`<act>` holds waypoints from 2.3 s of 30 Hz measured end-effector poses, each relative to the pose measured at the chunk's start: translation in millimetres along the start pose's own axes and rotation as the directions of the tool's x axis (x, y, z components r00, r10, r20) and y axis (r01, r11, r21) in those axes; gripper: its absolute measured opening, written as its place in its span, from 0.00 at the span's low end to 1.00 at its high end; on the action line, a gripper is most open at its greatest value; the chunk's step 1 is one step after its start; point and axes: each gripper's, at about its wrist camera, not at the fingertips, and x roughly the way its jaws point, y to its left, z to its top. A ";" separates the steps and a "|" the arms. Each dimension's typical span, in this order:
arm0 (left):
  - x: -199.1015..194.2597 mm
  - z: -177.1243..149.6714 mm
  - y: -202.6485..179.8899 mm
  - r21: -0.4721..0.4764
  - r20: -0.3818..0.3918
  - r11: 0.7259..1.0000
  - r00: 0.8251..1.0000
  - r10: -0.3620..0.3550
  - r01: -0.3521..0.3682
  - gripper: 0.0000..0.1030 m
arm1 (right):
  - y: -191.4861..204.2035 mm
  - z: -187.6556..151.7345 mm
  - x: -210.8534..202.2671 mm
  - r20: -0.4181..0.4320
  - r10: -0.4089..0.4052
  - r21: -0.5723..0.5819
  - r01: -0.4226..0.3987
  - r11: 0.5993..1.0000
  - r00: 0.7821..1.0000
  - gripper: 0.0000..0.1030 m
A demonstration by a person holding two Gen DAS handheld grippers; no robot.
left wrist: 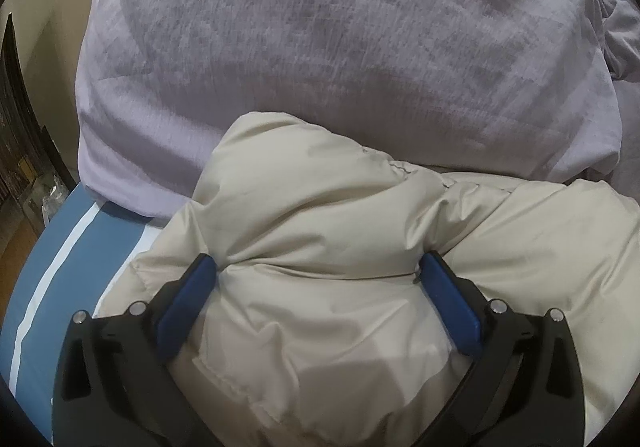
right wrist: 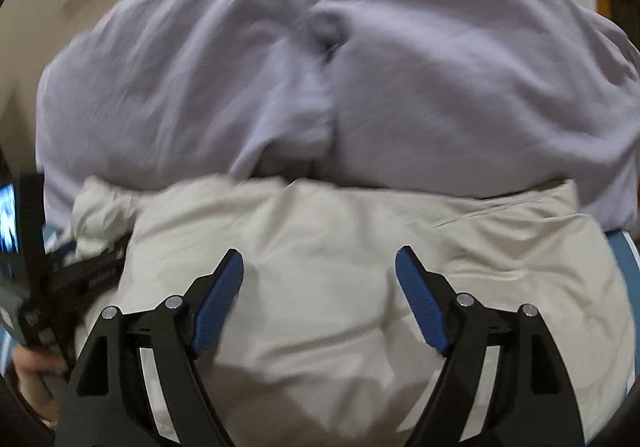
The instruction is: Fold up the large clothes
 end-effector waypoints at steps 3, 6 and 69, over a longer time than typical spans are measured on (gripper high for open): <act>-4.5 0.7 -4.3 -0.004 0.003 1.000 1.000 0.003 -0.003 0.98 | 13.0 -12.6 15.7 -0.004 -0.040 -0.040 0.040 0.998 0.999 0.81; -3.1 0.5 -3.0 -0.008 0.008 1.000 1.000 0.009 -0.009 0.98 | 15.9 -15.3 27.6 -0.008 -0.040 -0.029 0.040 0.999 0.999 0.83; -17.4 -16.2 -46.7 0.131 0.051 0.984 0.991 -0.128 0.120 0.98 | -132.1 1.7 72.2 -0.162 -0.376 0.107 0.395 0.912 0.912 0.99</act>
